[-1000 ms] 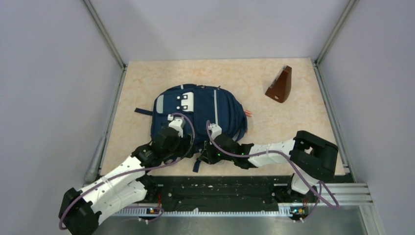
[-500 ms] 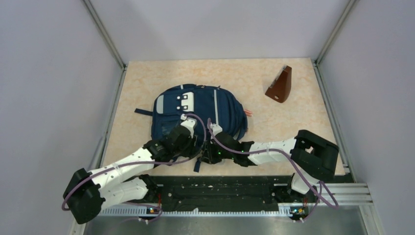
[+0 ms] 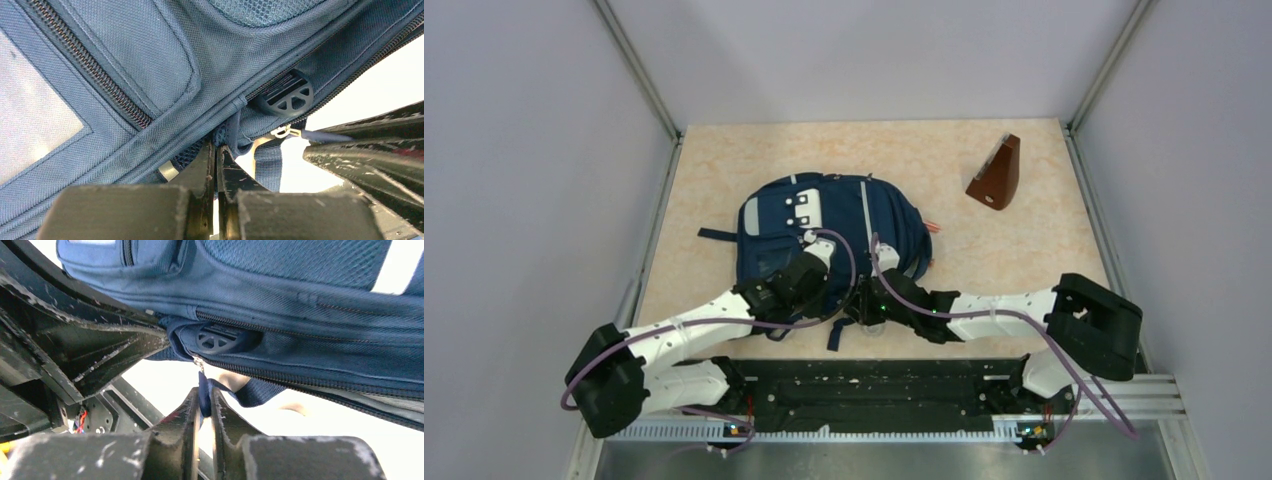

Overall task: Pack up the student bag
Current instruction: Zip the student bag at the center of the board.

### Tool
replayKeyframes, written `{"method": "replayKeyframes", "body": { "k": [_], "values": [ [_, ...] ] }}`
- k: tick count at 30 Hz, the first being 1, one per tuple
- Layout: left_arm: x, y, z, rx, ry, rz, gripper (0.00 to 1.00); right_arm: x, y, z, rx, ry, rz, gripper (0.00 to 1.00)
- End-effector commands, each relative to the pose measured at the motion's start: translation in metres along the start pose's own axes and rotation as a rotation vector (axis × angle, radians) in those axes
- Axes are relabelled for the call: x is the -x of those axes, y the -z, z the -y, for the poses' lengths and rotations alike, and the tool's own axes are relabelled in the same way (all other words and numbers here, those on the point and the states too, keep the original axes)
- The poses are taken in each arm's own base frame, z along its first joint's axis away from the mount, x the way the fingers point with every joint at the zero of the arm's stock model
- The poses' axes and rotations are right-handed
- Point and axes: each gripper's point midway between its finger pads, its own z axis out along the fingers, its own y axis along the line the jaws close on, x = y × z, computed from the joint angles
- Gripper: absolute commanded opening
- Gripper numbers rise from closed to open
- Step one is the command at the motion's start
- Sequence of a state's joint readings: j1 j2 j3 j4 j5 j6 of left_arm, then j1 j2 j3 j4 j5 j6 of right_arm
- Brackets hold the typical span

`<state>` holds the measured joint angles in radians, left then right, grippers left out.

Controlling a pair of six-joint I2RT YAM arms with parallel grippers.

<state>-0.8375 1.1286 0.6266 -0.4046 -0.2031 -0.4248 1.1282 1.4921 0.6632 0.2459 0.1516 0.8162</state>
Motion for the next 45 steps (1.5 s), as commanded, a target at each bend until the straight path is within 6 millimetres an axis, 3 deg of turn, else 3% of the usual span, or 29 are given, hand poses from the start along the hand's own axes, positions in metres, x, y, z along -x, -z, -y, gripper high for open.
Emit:
{"method": "replayKeyframes", "body": {
  "k": [1, 21, 32, 45],
  "values": [
    [0.019, 0.011, -0.011, 0.065, 0.046, 0.075, 0.0, 0.04, 0.011, -0.001, -0.018, -0.043, 0.163, 0.0],
    [0.033, 0.047, -0.049, 0.242, 0.22, 0.205, 0.0, 0.058, 0.031, 0.043, -0.203, 0.023, 0.265, 0.0],
    [0.035, 0.068, -0.087, 0.342, 0.404, 0.305, 0.0, 0.075, 0.045, 0.065, -0.257, 0.02, 0.292, 0.0],
    [0.045, 0.093, -0.125, 0.356, 0.584, 0.437, 0.0, 0.093, 0.054, 0.109, -0.298, -0.017, 0.297, 0.0]
  ]
}}
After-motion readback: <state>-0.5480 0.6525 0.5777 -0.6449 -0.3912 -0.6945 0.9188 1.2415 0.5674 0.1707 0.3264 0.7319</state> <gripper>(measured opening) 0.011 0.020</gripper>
